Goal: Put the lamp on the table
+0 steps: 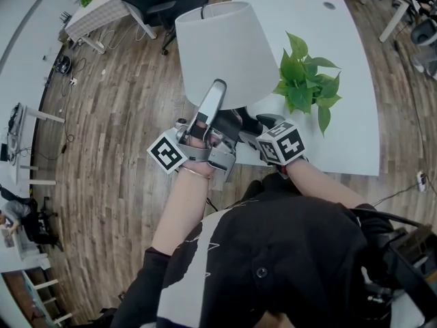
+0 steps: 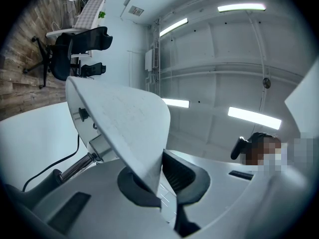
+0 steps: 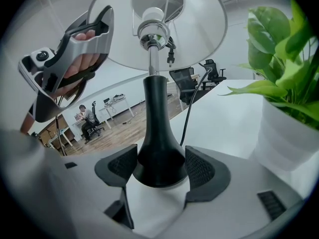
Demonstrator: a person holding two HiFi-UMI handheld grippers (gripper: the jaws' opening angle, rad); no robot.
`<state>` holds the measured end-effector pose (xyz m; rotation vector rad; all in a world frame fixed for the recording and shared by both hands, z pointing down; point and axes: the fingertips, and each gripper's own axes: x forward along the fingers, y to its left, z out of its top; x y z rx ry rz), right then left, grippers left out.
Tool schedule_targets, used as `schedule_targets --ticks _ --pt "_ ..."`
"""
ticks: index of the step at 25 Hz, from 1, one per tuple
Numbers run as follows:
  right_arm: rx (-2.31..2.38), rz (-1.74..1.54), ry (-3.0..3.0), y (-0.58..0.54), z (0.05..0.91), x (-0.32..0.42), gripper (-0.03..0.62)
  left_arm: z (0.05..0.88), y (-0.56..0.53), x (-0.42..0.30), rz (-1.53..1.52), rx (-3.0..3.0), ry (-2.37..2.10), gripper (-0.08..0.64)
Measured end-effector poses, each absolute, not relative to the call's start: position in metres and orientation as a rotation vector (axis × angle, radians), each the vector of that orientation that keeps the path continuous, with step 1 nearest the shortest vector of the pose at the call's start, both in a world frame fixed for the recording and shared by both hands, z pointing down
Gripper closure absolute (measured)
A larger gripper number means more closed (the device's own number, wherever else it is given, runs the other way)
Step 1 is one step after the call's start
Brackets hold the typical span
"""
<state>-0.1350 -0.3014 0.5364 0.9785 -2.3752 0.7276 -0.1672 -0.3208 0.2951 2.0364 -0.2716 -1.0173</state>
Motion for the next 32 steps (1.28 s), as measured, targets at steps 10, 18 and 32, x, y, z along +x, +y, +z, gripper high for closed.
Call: schedule_targets --ticks 10,18,32 --pt "0.944 0.737 -2.347 -0.292 0.54 -0.131 0.291 0.295 -0.314 -0.166 -1.012 2.066 -0.285 0.543" --pt "0.957 0.762 -2.327 -0.282 0.541 -0.12 0.291 0.298 -0.309 -0.169 -1.038 2.061 -0.305 0.542" --pt "1.034 0.777 -2.365 -0.259 0.525 -0.104 0.293 0.3 -0.301 -0.167 -1.034 2.055 -0.334 0.535"
